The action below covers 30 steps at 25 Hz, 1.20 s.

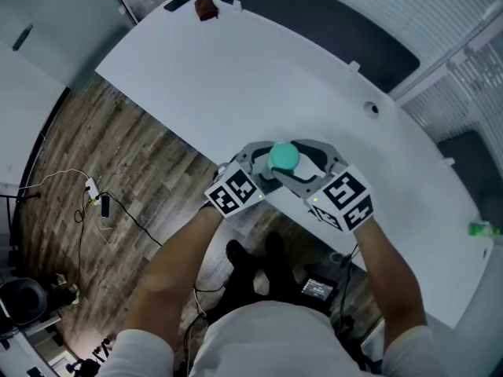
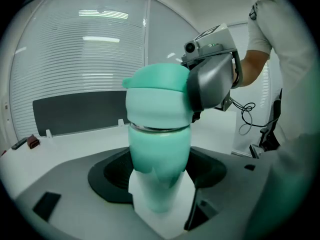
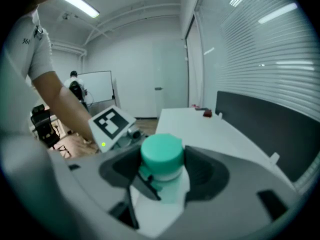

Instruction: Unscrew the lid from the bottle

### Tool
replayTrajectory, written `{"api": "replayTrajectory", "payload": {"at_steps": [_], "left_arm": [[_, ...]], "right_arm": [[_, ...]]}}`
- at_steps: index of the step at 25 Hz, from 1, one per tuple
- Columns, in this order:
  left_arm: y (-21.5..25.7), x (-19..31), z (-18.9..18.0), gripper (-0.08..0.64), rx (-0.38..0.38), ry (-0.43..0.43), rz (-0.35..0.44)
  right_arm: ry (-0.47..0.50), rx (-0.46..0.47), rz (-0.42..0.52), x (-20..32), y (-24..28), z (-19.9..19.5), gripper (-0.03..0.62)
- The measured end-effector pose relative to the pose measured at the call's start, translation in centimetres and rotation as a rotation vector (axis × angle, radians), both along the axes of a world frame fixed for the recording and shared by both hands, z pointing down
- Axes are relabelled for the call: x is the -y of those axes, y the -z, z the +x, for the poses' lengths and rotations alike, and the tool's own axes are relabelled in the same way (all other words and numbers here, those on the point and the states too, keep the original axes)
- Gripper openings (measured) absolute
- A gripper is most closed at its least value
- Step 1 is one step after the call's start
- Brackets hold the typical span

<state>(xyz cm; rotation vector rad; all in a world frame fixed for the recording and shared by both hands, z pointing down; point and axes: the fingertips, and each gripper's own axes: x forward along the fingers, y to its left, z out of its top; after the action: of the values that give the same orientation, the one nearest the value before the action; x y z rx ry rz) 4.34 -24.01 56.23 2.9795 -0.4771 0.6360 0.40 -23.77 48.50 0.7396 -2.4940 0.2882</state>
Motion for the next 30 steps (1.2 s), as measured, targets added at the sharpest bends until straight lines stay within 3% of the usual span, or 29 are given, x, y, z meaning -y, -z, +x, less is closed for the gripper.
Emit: {"api": "replayTrajectory", "payload": {"at_steps": [30], "left_arm": [[0.8, 0.1, -0.4, 0.324, -0.015, 0.044, -0.002]], "right_arm": [[-0.092, 0.072, -0.005, 0.2, 1.8, 0.6, 0.285]]}}
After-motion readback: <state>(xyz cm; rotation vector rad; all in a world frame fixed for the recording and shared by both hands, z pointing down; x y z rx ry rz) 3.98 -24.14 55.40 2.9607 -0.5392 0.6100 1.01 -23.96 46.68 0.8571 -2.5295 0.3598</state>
